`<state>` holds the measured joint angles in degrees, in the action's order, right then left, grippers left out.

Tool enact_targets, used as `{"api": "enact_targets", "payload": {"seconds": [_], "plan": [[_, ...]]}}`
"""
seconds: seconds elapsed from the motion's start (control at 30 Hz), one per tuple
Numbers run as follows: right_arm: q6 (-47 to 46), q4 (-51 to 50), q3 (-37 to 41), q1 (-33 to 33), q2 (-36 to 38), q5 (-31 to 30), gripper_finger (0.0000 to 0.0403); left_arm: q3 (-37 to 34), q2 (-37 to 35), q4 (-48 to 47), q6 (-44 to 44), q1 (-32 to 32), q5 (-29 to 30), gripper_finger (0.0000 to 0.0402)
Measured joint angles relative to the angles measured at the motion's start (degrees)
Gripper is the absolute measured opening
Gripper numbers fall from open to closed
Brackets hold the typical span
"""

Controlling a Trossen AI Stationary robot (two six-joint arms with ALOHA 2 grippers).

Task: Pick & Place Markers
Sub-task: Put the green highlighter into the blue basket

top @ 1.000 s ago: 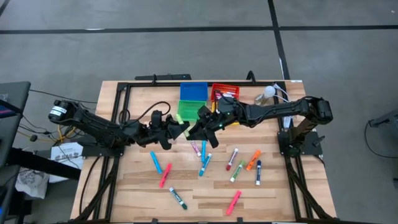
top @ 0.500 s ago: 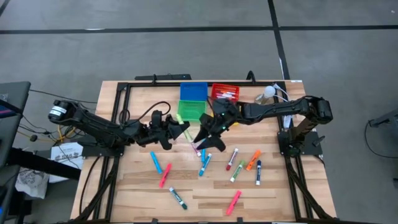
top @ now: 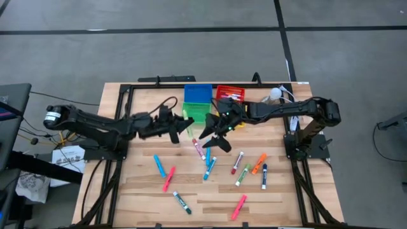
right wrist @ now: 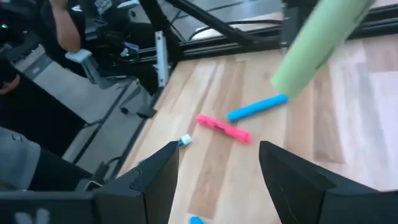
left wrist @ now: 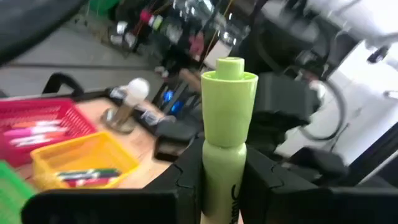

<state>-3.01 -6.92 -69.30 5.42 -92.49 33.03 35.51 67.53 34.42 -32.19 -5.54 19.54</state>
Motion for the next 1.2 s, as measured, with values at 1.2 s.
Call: {"api": "enact_targets", "payload": {"seconds": [1.2], "plan": [[3.50,5.69,2.84,19.30,8.54,0.02,0.0209,35.22,31.56,-45.73,40.33,48.19,-46.85,0.0062]]}}
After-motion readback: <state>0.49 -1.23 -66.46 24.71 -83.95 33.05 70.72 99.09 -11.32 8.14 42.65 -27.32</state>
